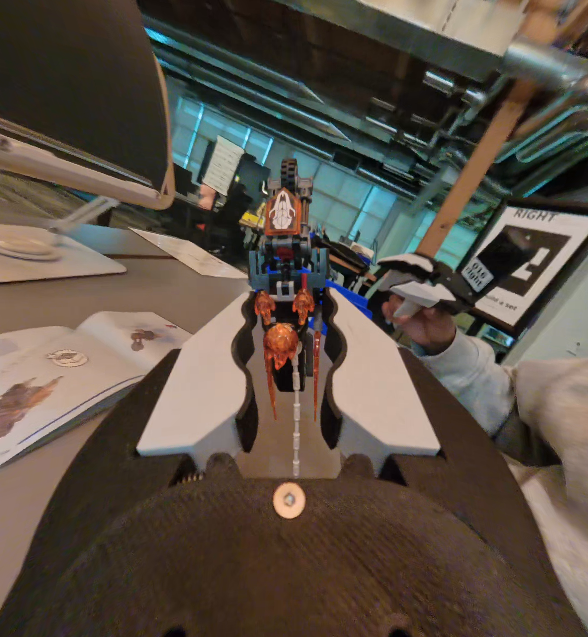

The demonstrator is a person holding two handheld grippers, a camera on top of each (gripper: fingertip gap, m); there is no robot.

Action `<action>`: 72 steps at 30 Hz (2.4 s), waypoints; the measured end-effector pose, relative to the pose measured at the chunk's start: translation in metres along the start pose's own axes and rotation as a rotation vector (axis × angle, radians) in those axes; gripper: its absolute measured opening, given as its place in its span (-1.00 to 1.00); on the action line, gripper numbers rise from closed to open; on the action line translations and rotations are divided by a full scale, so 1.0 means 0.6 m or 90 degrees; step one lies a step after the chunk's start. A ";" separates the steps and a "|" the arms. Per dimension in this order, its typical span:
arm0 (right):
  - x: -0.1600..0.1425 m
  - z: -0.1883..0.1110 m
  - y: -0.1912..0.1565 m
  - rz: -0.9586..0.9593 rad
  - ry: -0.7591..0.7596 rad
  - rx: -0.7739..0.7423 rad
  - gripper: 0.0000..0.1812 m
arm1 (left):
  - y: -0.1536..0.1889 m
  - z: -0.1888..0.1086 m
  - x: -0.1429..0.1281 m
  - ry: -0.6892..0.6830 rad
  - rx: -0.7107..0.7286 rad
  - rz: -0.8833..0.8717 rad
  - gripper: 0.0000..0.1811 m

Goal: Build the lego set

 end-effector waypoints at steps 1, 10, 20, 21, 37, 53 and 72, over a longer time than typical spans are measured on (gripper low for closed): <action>-0.015 0.001 0.010 0.051 -0.016 -0.010 -0.63 | -0.003 -0.006 0.004 0.016 0.000 -0.011 -0.60; -0.168 0.100 0.012 0.387 -0.193 0.020 -0.63 | -0.012 -0.014 0.007 0.075 -0.039 -0.078 -0.60; -0.226 0.195 -0.008 0.369 -0.350 0.060 -0.77 | -0.009 -0.007 0.003 0.061 -0.058 -0.091 -0.60; -0.227 0.199 -0.008 0.368 -0.357 0.062 -0.78 | -0.009 -0.005 0.002 0.056 -0.060 -0.090 -0.60; -0.049 0.167 -0.032 0.281 -0.054 0.178 -0.94 | 0.022 0.037 -0.027 -0.087 -0.044 0.038 -0.60; 0.052 0.150 -0.061 0.175 -0.007 0.188 -0.95 | 0.059 0.065 -0.046 -0.120 -0.021 0.174 -0.60; 0.050 0.131 -0.070 -0.031 -0.184 0.242 -0.95 | 0.071 0.081 -0.072 -0.206 -0.039 0.230 -0.60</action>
Point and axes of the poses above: each gripper's, where its closed fingertips meet, z out along the fingers, x out of its top, y = z × x across the jaws, the point moved 8 cm from there along -z, back along the fingers, and after that the axes turned 2 degrees about -y, right-handed, at the moved point
